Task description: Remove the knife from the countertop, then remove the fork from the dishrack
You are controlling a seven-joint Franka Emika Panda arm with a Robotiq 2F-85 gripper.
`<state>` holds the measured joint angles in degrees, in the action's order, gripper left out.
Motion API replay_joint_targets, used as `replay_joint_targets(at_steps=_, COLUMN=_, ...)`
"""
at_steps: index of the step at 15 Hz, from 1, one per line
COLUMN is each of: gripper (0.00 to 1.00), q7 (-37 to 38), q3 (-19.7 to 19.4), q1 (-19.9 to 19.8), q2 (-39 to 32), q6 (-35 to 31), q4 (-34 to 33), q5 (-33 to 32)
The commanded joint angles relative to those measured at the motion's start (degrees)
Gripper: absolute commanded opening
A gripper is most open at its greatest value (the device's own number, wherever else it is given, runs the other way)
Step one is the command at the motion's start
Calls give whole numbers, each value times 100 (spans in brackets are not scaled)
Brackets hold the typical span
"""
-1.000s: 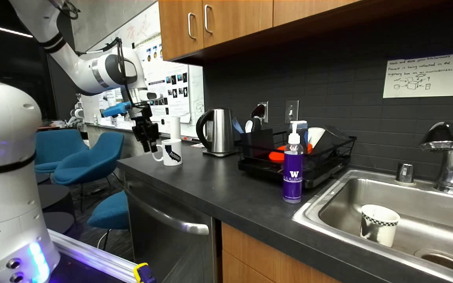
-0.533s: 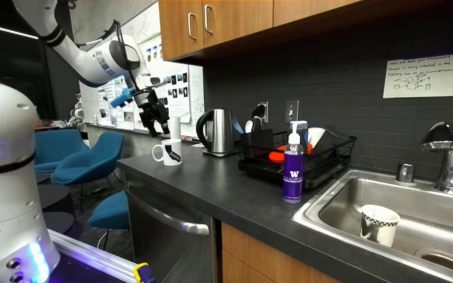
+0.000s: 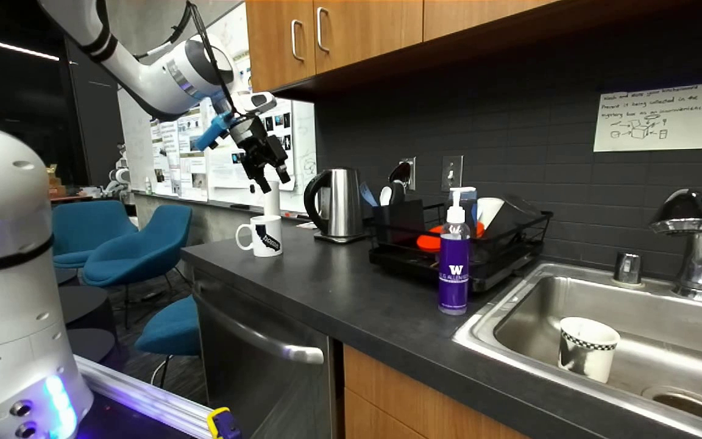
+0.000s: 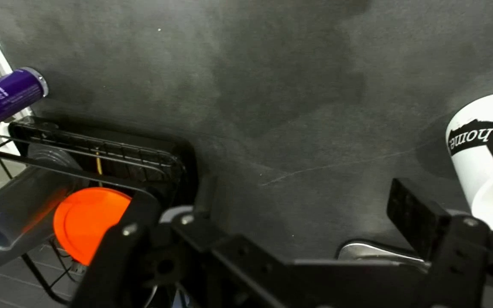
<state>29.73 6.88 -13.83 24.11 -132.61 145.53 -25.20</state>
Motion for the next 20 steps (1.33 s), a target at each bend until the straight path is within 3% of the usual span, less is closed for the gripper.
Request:
replay_joint_targets(at_steps=1, gripper=100, q7=46, q3=-75, q1=-165, q2=-166, q6=133, q4=-345, q5=-415)
replay_joint_targets(at_steps=5, gripper=100, q7=99, q3=-270, q1=-324, q2=-397, q6=72, q4=-695, q5=-691)
replay_joint_targets(at_steps=13, gripper=100, q7=348, q3=-768, q1=-294, q2=-982, q6=122, q4=-1503, q5=-260)
replay_joint_targets(at_steps=20, gripper=100, q7=386, q3=-937, q1=-241, q2=-1628, q6=134, q4=-2202, q5=-391)
